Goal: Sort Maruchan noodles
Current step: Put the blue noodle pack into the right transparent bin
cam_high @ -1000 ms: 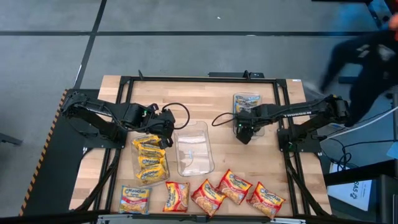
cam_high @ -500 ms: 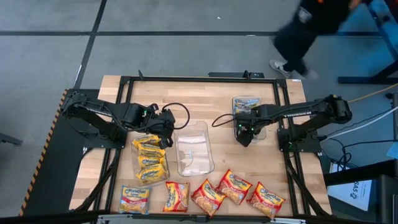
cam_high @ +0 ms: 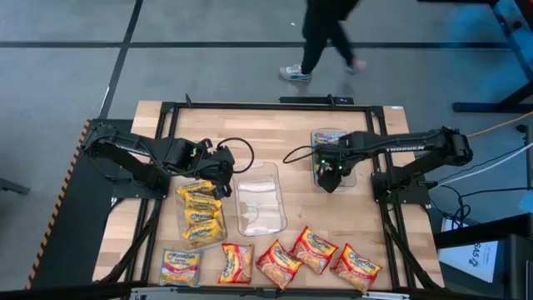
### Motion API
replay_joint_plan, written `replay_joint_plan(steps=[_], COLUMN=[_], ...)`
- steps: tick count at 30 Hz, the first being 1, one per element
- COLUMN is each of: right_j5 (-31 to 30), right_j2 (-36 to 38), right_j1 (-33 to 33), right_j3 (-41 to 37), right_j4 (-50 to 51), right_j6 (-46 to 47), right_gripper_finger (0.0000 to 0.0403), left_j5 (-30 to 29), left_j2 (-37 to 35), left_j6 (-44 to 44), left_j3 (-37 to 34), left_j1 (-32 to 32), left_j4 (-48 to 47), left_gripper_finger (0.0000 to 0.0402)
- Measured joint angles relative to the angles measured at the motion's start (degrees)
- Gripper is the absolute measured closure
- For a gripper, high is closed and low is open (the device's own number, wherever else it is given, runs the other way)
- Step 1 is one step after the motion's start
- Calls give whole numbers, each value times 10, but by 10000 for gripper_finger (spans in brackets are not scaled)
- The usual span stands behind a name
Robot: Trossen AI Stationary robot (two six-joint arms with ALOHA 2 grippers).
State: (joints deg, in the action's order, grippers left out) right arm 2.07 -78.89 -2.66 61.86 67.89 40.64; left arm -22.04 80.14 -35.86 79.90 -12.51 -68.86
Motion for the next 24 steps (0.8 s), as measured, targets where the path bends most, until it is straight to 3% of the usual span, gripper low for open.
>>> replay_joint_plan(steps=[7, 12, 16, 19, 24], right_j5=[222, 310, 363, 334, 153], right_j2=[0, 0, 0, 0, 0], right_j1=[16, 86, 174, 249, 386], right_j3=[94, 137, 178, 208, 230], right_j4=[100, 104, 103, 102, 92], right_j6=[2, -2, 1, 20, 135], right_gripper_finger=[223, 224, 224, 224, 224], left_j5=[0, 4, 57, 147, 240], left_j2=[0, 0, 0, 0, 0], left_j6=[0, 5, 18, 11, -23], left_j3=[0, 0, 0, 0, 0], left_j1=[0, 0, 0, -7, -70], left_j4=[0, 0, -18, -69, -171], left_gripper_finger=[333, 333, 333, 333, 333])
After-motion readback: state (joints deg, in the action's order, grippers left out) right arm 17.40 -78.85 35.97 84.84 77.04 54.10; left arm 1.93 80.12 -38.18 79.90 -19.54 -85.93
